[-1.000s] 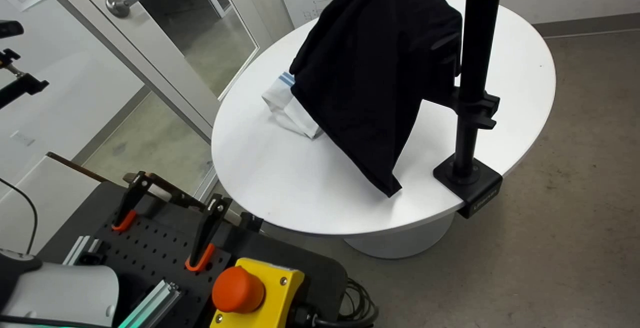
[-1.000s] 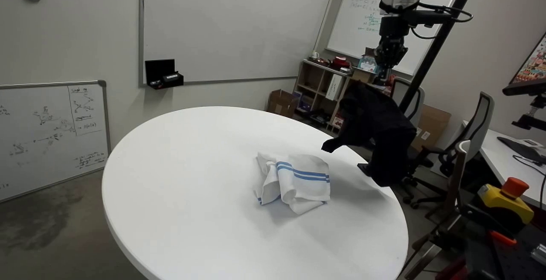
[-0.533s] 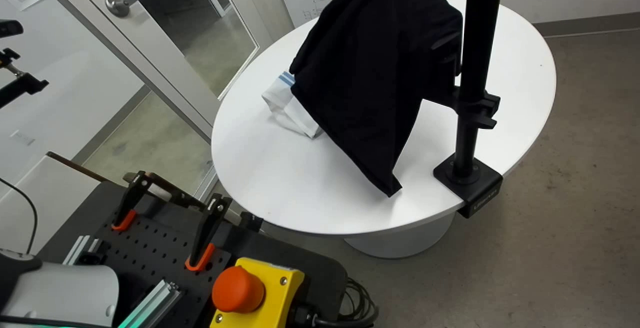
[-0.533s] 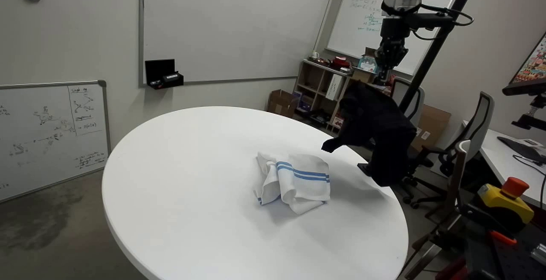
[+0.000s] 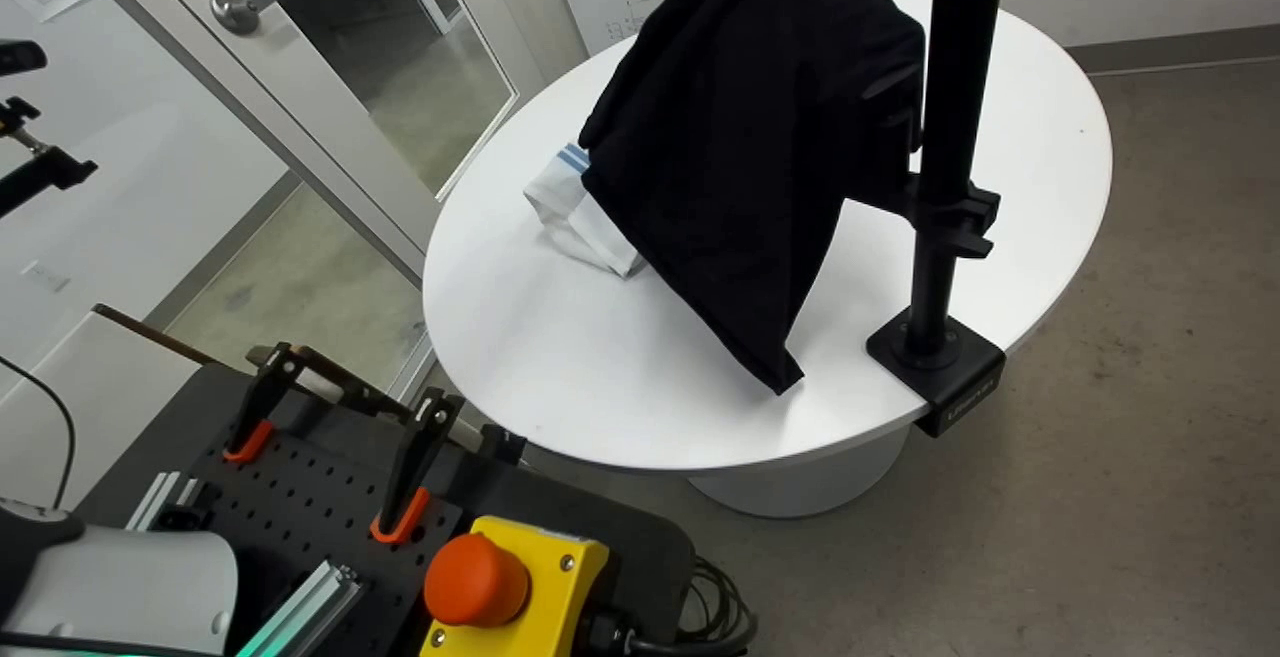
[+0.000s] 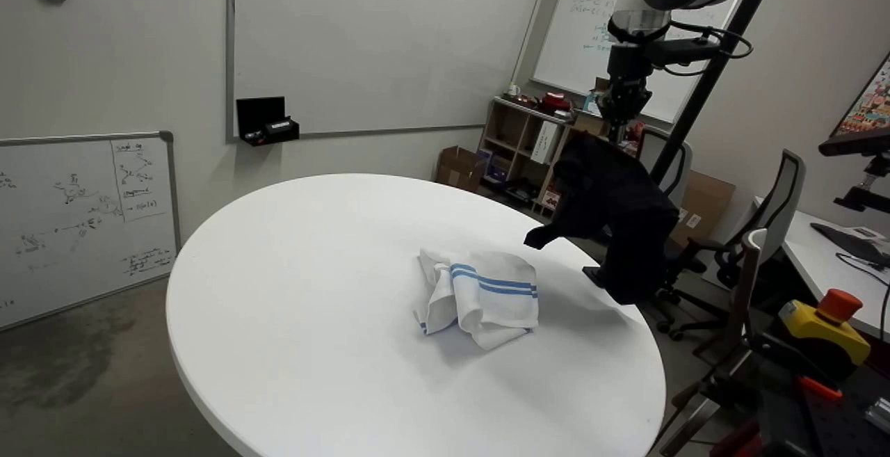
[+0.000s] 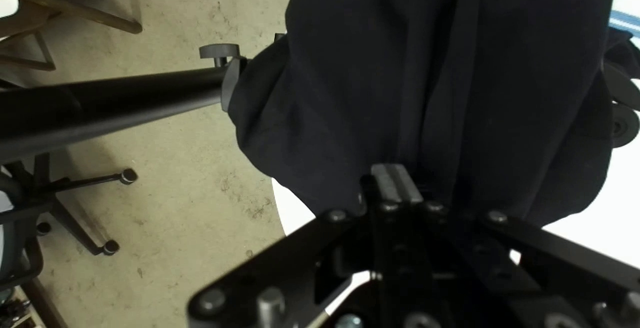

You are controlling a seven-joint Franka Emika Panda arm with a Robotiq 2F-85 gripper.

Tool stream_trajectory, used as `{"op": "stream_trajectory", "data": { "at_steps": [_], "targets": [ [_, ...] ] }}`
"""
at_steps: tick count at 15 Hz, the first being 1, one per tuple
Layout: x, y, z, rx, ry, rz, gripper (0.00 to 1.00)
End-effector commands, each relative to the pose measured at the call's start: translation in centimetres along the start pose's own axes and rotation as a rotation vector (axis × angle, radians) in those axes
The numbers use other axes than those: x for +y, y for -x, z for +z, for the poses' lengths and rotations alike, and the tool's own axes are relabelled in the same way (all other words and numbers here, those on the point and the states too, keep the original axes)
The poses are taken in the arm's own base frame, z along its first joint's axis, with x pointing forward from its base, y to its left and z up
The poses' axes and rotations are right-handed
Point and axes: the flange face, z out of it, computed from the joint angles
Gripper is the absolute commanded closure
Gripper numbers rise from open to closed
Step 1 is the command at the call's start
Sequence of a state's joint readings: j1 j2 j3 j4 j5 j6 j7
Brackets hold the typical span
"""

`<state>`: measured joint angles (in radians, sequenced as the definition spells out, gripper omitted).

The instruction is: Hang the black shirt on the stand

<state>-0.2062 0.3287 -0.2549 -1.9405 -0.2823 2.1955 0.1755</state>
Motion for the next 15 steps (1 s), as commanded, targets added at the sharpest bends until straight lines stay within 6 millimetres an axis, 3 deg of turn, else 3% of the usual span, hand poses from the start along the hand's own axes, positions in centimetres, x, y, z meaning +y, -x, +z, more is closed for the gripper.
{"op": "stream_trajectory", "data": {
  "at_steps": [1, 6, 10, 15],
  "targets": [
    [-1.2, -1.9, 0.0, 0.051, 0.067, 0.014, 1.00],
    [-3.9, -3.2, -0.1, 0.106, 0.142, -0.002, 1.00],
    [-5.8, -2.8, 2.2, 0.075, 0.170, -0.022, 1.00],
    [-6.7, -2.4, 5.7, 0.027, 0.171, -0.037, 1.00]
  ]
}}
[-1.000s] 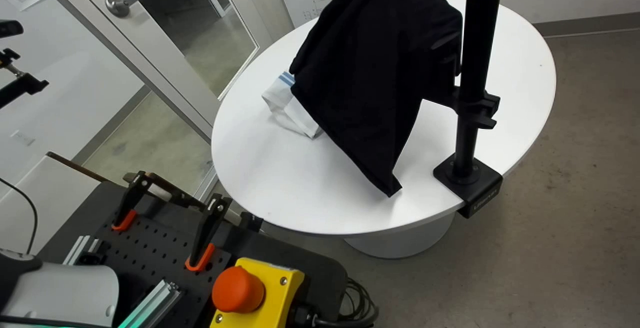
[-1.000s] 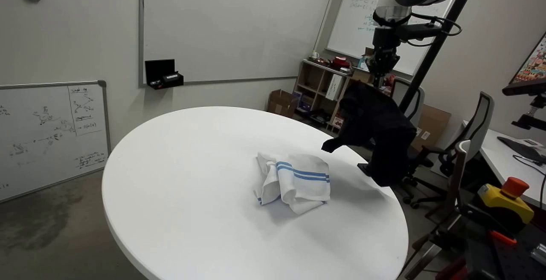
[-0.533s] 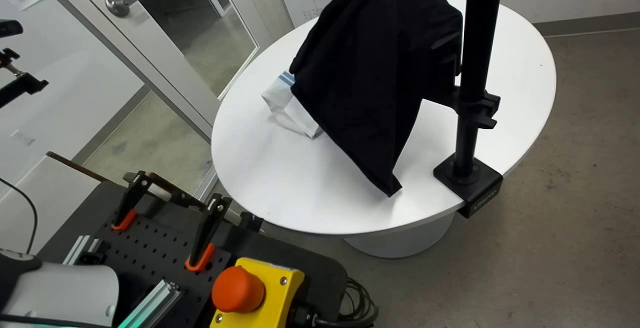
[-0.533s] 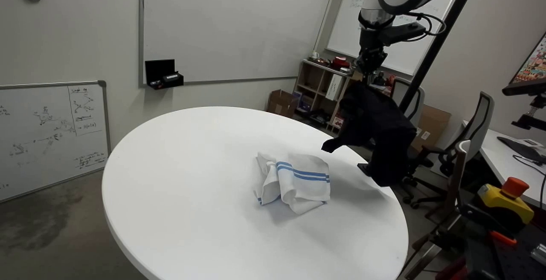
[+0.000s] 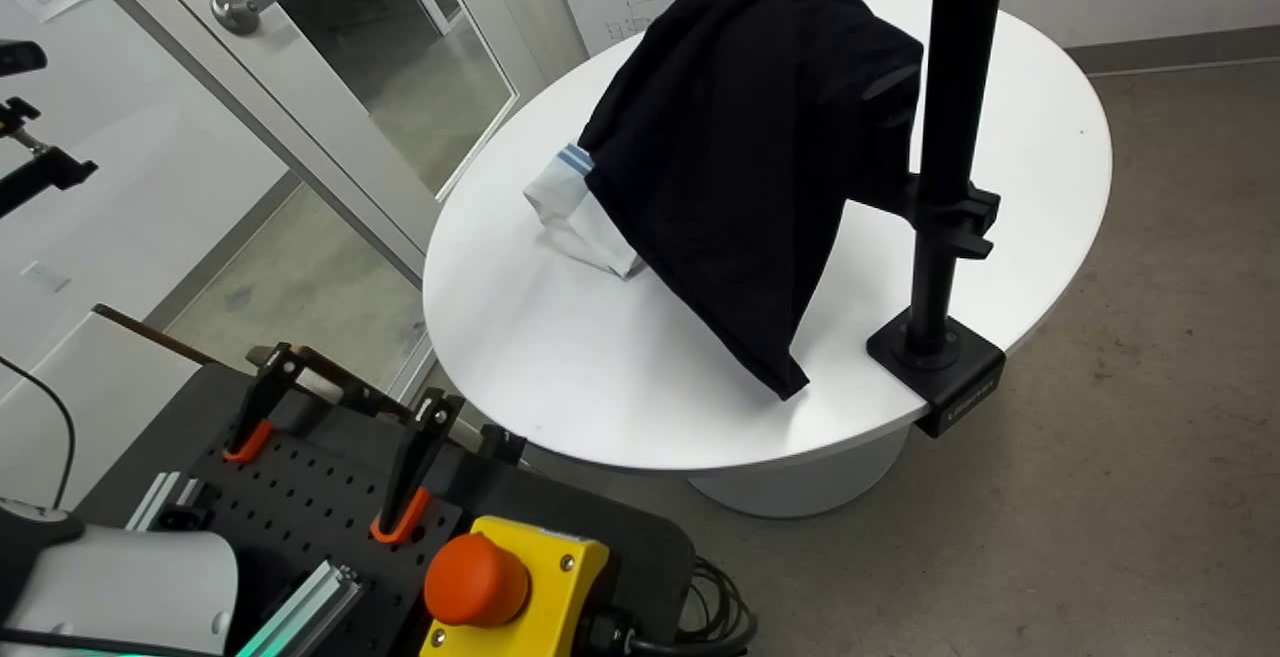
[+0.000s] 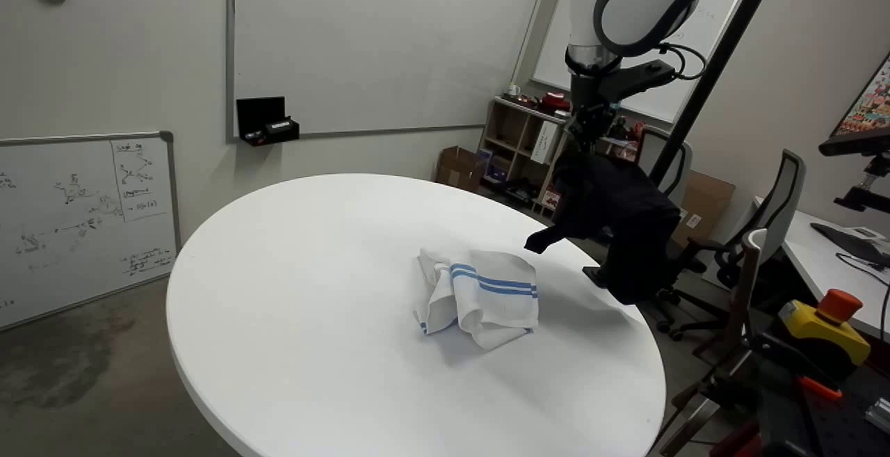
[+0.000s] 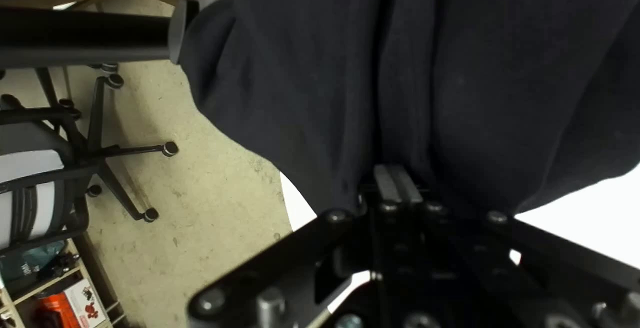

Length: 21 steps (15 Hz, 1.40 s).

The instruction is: Hang the black shirt on the stand

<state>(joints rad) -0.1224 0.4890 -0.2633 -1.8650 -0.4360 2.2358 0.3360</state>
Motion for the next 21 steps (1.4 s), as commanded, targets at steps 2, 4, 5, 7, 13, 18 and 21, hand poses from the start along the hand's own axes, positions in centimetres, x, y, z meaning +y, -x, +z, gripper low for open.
{"op": "stream_trajectory", "data": {
  "at_steps": [2, 4, 5, 7, 13, 18, 21],
  "targets": [
    [-1.3, 0.3, 2.9, -0.026, 0.019, -0.012, 1.00],
    [-2.0, 0.8, 4.2, -0.051, 0.024, -0.029, 1.00],
    [-2.4, 1.1, 4.7, -0.063, 0.025, -0.036, 1.00],
    [-2.8, 1.4, 5.5, -0.077, 0.026, -0.048, 1.00],
    [-2.5, 1.2, 5.3, -0.071, 0.026, -0.043, 1.00],
    [-0.8, 0.3, 1.9, -0.003, 0.017, -0.018, 1.00],
    [0.0, 0.5, -0.8, 0.047, -0.003, -0.016, 1.00]
  ]
}}
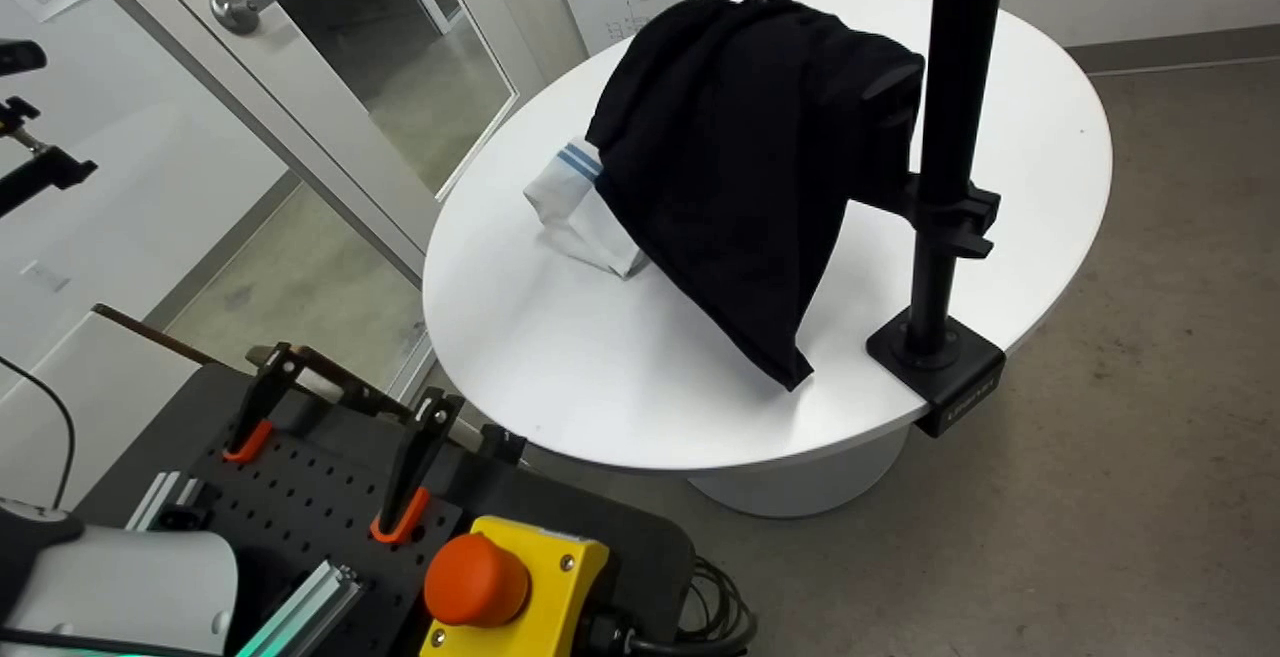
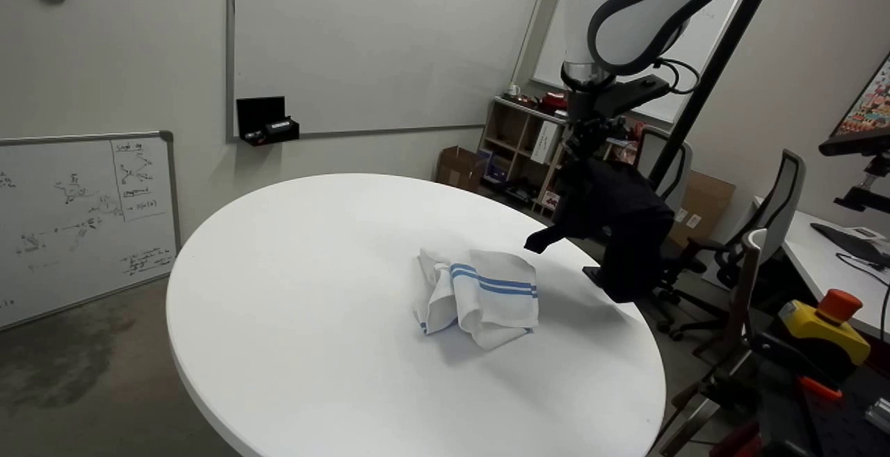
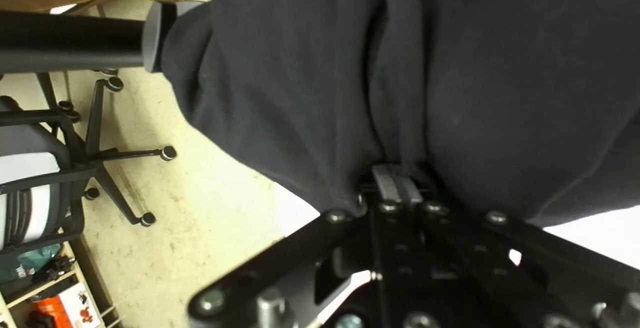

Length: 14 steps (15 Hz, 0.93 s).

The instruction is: Hang the black shirt on the stand

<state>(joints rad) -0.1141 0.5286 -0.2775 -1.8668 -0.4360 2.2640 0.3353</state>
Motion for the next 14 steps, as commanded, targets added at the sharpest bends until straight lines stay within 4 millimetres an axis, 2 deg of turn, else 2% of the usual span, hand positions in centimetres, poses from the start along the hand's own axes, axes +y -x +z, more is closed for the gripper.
{"op": "stream_trajectory", "data": {
  "at_steps": [1, 4, 8, 9, 10, 13, 14],
  "targets": [
    [0.8, 0.8, -3.8, 0.071, -0.024, -0.012, 1.00],
    [0.8, 1.8, -6.6, 0.112, -0.057, -0.053, 1.00],
    [-0.1, 4.1, -9.5, 0.121, -0.114, -0.202, 1.00],
    [-0.4, 4.8, -10.1, 0.117, -0.128, -0.259, 0.74],
    [-0.4, 2.8, -8.9, 0.116, -0.089, -0.176, 0.97],
    [-0.8, 4.0, -9.9, 0.122, -0.109, -0.235, 0.75],
    [-0.7, 4.2, -9.9, 0.122, -0.110, -0.240, 0.74]
  ]
}}
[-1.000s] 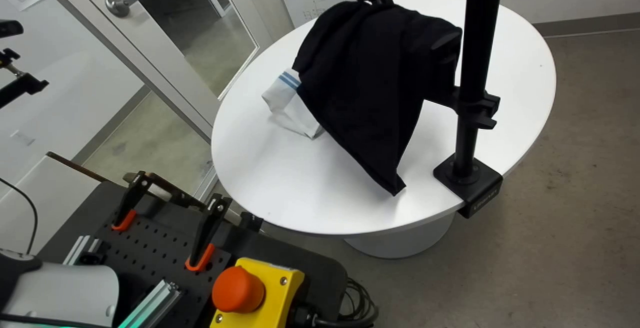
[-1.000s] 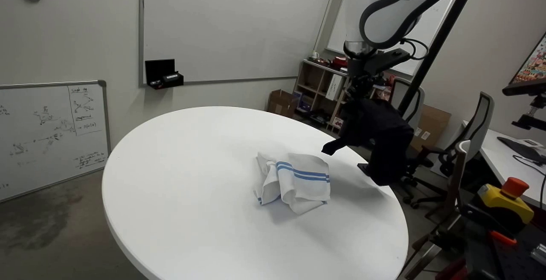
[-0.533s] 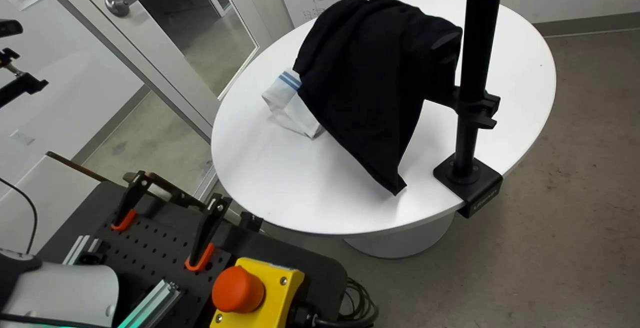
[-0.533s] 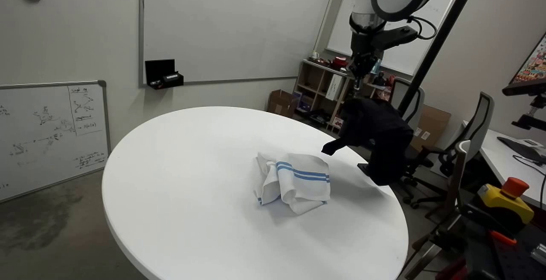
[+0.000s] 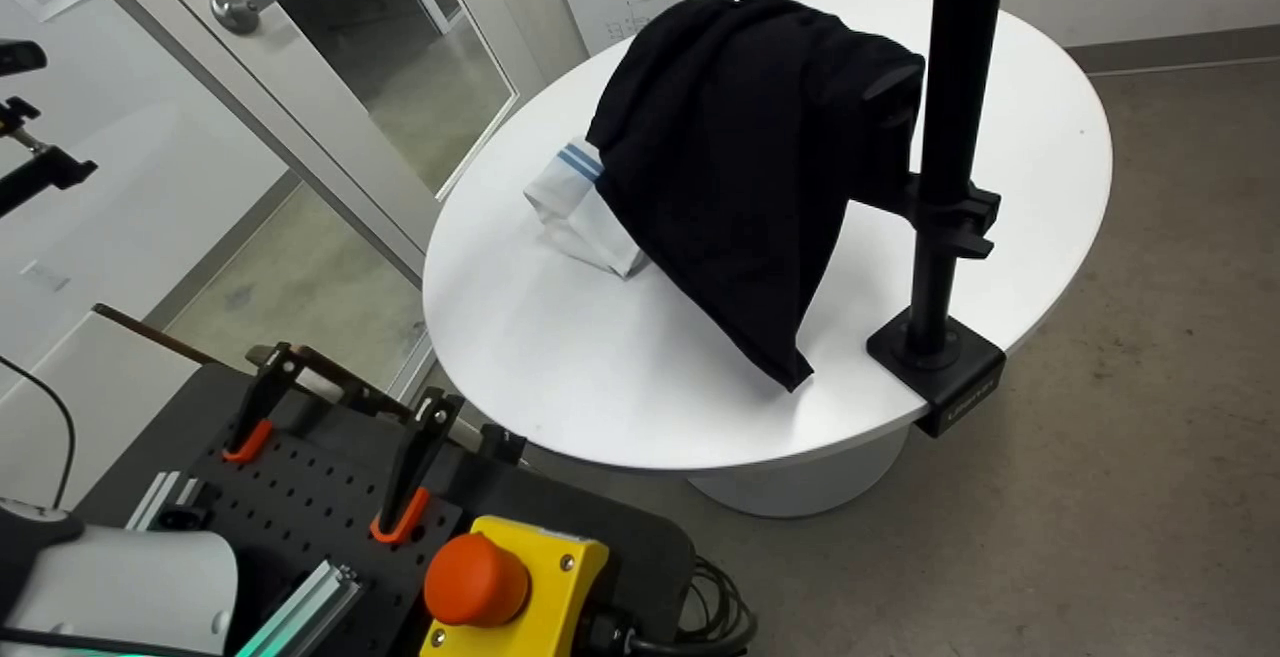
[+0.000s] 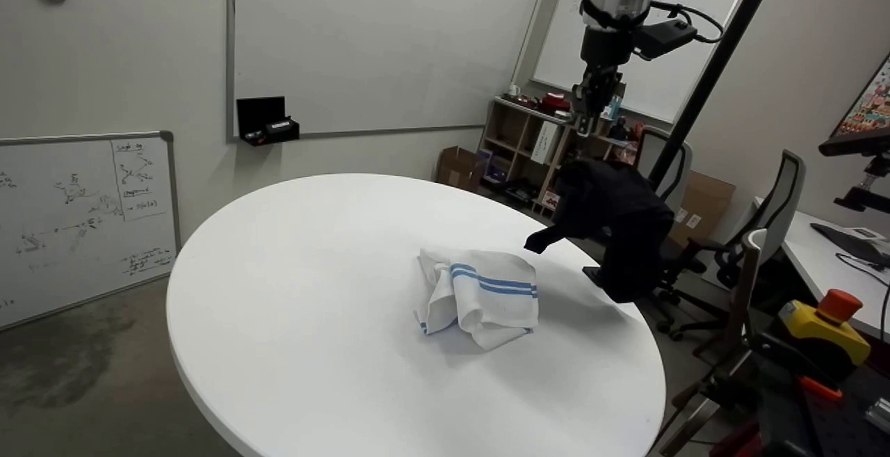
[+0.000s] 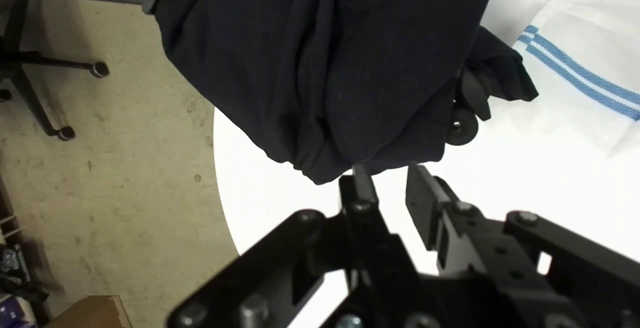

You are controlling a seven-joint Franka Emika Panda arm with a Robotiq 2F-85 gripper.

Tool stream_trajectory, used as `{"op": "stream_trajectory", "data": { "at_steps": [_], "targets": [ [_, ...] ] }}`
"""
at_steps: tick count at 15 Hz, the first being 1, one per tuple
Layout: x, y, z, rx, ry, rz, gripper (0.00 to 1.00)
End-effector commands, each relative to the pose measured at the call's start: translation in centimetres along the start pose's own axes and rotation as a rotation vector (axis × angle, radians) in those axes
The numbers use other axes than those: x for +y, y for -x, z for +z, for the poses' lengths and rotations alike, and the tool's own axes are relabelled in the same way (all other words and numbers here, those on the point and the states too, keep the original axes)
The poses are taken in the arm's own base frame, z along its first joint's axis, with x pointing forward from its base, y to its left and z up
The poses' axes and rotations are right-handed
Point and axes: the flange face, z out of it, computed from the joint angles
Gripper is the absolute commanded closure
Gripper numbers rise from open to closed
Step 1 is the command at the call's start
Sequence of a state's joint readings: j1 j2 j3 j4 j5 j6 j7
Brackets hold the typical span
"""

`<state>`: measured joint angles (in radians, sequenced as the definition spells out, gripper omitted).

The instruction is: Hang the black shirt on the stand

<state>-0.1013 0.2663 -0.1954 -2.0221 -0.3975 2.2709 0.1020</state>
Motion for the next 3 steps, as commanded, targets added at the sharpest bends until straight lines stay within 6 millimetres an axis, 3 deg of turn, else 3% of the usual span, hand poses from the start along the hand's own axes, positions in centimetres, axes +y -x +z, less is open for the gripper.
{"op": "stream_trajectory", "data": {
  "at_steps": [1, 3],
  "targets": [
    [0.08, 0.06, 0.04, -0.002, -0.001, -0.002, 0.74],
    [0.07, 0.17, 0.21, -0.006, -0.001, -0.004, 0.74]
  ]
}}
